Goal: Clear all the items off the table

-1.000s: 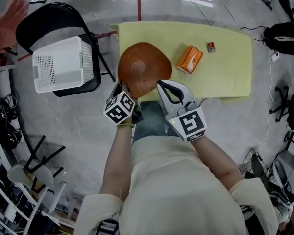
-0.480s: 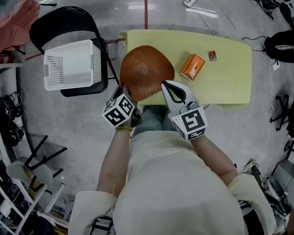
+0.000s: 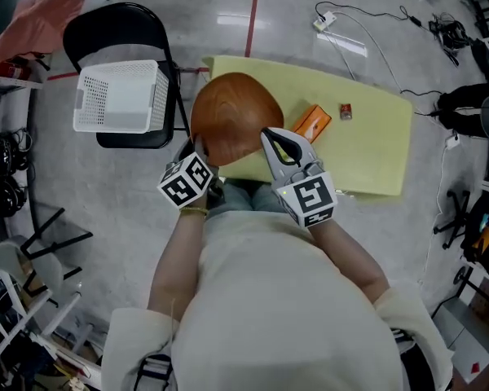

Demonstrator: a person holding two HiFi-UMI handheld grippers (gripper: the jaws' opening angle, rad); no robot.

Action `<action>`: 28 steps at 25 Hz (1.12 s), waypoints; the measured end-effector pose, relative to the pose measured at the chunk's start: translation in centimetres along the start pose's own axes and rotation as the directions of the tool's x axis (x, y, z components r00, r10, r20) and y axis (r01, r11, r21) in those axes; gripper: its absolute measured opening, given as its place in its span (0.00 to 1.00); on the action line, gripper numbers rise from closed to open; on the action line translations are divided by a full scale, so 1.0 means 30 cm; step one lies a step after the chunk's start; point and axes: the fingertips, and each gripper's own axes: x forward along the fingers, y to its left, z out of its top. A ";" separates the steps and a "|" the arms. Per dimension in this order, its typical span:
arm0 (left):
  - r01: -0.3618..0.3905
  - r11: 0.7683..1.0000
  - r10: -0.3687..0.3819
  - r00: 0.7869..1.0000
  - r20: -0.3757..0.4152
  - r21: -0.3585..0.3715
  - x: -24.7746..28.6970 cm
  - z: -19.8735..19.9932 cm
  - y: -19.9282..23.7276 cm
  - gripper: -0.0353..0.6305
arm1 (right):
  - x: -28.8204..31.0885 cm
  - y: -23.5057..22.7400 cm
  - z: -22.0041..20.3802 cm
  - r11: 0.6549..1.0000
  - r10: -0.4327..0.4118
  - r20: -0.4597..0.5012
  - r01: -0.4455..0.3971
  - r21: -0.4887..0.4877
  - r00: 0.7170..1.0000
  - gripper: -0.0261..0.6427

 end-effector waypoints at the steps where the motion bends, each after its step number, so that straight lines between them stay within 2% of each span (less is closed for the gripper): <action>1: -0.005 1.000 0.005 1.000 0.007 -0.009 -0.002 0.001 -0.005 0.09 | -0.004 -0.007 0.003 1.000 0.006 0.004 -0.006 -0.003 1.000 0.03; 10: -0.049 0.995 0.054 0.996 0.068 -0.083 -0.029 0.031 -0.022 0.09 | -0.018 -0.031 -0.001 0.996 0.085 0.002 -0.085 -0.022 0.996 0.03; 16: -0.058 0.993 0.069 0.992 0.107 -0.100 -0.047 0.062 -0.009 0.09 | -0.007 -0.050 0.015 0.994 0.104 0.016 -0.103 -0.031 0.994 0.03; 22: -0.060 0.984 0.082 0.989 0.127 -0.167 -0.040 0.111 0.060 0.09 | 0.049 -0.033 0.037 0.993 0.108 0.012 -0.107 -0.039 0.994 0.03; 28: -0.037 0.983 0.062 0.989 0.134 -0.181 -0.031 0.202 0.182 0.09 | 0.150 0.045 0.052 0.997 0.077 0.015 -0.077 -0.022 0.997 0.03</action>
